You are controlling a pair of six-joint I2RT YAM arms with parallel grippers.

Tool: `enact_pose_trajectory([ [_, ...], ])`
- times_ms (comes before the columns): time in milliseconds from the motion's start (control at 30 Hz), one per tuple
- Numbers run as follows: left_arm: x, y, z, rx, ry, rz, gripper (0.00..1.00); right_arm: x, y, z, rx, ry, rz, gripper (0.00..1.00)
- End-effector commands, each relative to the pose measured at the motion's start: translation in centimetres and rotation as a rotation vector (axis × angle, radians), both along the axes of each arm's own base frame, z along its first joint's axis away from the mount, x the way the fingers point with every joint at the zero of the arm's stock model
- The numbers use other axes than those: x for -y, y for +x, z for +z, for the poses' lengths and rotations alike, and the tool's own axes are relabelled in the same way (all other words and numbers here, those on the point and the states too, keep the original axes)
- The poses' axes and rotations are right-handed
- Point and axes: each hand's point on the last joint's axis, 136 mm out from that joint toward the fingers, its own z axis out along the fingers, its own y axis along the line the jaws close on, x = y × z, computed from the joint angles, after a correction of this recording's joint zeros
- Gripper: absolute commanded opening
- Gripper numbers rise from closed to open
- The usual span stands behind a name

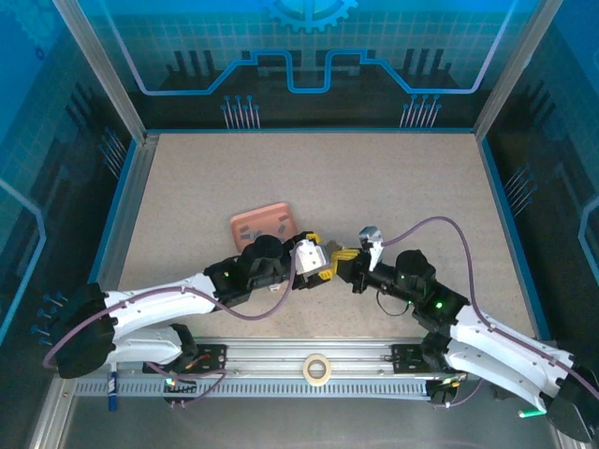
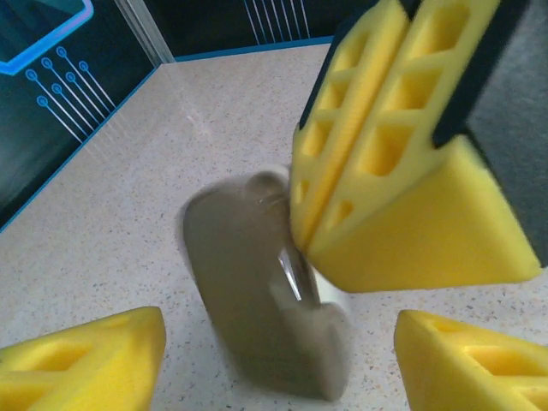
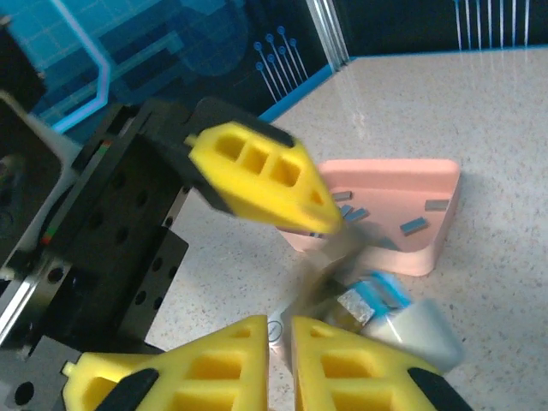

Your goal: Load the staples into the stapler

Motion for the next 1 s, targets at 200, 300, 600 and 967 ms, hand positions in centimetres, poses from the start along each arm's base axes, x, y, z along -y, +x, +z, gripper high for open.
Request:
enact_pose_trajectory([
  [200,-1.7,-2.5,2.0,-0.165,0.009,-0.154,0.78,1.5,-0.7,1.3,0.184,-0.190,0.210,0.02],
  [300,-2.8,-1.5,1.4,-0.191,0.045,-0.091,0.78,2.2,0.4,0.8,0.120,-0.226,0.183,0.11],
  [600,-4.4,1.9,-0.9,-0.388,0.076,0.221,0.78,5.9,3.7,-3.4,-0.414,-0.288,-0.192,0.44],
  [967,-7.0,3.7,-2.7,-0.513,0.010,0.459,0.79,6.3,4.1,-10.5,-0.816,-0.569,-0.448,0.55],
])
